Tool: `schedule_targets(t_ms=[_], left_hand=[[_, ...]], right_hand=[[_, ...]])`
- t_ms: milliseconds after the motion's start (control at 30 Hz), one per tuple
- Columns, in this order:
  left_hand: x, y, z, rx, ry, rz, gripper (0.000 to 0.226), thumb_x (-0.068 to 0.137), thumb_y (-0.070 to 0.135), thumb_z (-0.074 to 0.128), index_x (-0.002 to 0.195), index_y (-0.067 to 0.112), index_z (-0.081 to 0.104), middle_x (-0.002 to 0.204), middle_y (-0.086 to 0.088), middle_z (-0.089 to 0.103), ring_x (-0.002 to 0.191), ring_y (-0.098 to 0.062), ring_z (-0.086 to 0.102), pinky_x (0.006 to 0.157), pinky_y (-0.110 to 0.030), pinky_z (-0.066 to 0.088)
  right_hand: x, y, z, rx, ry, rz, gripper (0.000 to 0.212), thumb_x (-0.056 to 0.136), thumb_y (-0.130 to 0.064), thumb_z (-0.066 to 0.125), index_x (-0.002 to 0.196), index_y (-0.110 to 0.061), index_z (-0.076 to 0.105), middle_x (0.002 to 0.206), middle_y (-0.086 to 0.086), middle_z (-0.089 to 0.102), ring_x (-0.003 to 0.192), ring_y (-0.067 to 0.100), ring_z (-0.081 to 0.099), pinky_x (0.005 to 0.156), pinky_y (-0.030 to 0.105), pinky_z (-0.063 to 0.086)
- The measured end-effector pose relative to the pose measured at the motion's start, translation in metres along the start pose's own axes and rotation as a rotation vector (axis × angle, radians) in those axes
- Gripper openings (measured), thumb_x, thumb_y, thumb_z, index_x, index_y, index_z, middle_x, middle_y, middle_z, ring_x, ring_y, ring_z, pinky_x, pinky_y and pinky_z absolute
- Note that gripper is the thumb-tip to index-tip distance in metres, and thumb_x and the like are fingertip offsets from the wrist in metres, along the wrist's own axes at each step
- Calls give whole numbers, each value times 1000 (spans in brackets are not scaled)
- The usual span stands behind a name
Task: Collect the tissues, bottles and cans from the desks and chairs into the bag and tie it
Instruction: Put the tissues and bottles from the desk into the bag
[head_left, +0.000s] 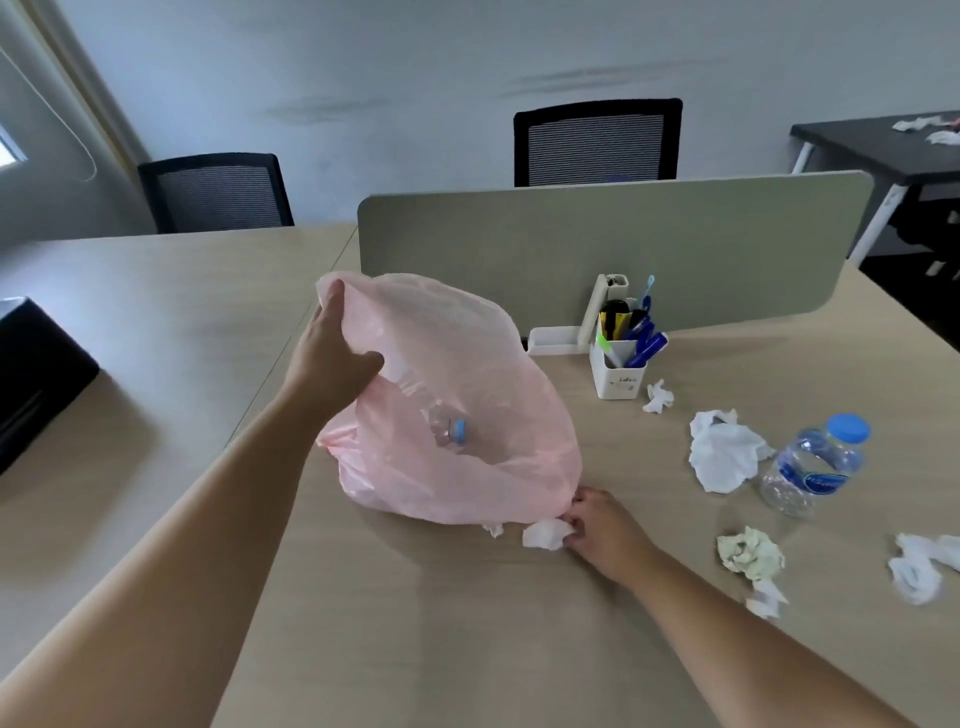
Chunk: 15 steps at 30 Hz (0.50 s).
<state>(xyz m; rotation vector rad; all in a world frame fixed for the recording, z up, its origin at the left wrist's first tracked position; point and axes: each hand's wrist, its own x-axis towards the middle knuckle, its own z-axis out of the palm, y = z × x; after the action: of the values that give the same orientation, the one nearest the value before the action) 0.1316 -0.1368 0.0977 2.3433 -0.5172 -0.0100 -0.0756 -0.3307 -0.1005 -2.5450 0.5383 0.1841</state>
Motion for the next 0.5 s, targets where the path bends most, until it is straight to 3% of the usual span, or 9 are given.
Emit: schedule_targets(t_ms=[33, 67, 133, 200, 267, 333, 400, 500], left_hand=[[-2, -3, 0, 22, -13, 13, 87, 82, 4, 56, 153, 23, 9, 157, -3, 24, 137, -28, 34, 102, -38, 37], [-4, -4, 1, 37, -20, 24, 87, 82, 4, 56, 153, 23, 8, 157, -3, 23, 138, -28, 32, 103, -37, 36], [-7, -5, 2, 43, -29, 31, 87, 82, 3, 55, 153, 22, 8, 158, -2, 20, 140, -27, 30, 103, -35, 35], [-11, -5, 3, 23, -32, 27, 87, 82, 2, 55, 153, 22, 8, 158, -2, 20, 140, -26, 29, 104, -35, 34], [-15, -3, 4, 12, -36, 31, 87, 81, 3, 55, 153, 21, 8, 159, -2, 20, 141, -25, 28, 105, -34, 33], [-18, 0, 4, 32, -42, 48, 88, 81, 3, 55, 153, 19, 7, 159, -2, 19, 142, -24, 27, 104, -32, 33], [-22, 0, 1, 38, -45, 62, 89, 80, 2, 55, 153, 18, 6, 159, -2, 18, 142, -23, 27, 104, -31, 33], [-23, -2, -6, 38, -38, 71, 89, 80, 2, 55, 152, 17, 7, 158, -2, 19, 142, -23, 28, 102, -30, 33]], right_hand=[[-1, 0, -1, -15, 23, 12, 5, 78, -10, 61, 75, -12, 65, 100, 8, 63, 88, 22, 57, 67, 20, 33], [-2, 0, -5, -27, 8, 46, 16, 77, -9, 60, 65, -18, 56, 90, 7, 62, 80, 19, 54, 62, 21, 32], [-5, -3, -19, -58, -138, 104, 24, 77, -10, 61, 61, -24, 50, 83, 1, 57, 75, 15, 50, 53, 19, 33], [-8, -16, -36, -70, -396, 120, 13, 75, -9, 64, 85, -17, 67, 87, 0, 62, 75, 14, 54, 55, 18, 38], [-5, -32, -38, -53, -532, 103, 26, 74, -9, 64, 99, -10, 71, 79, -1, 64, 66, 12, 54, 55, 20, 40], [-3, -51, -30, 29, -505, 73, 15, 77, -11, 62, 89, -11, 72, 65, -3, 58, 62, 12, 50, 53, 20, 36], [2, -65, -16, 90, -390, 21, 10, 81, -14, 61, 77, -12, 69, 70, 1, 57, 67, 15, 51, 54, 18, 35], [8, -79, -11, 271, -144, -49, 26, 85, -10, 58, 61, -22, 59, 62, -5, 55, 58, 6, 51, 53, 11, 36]])
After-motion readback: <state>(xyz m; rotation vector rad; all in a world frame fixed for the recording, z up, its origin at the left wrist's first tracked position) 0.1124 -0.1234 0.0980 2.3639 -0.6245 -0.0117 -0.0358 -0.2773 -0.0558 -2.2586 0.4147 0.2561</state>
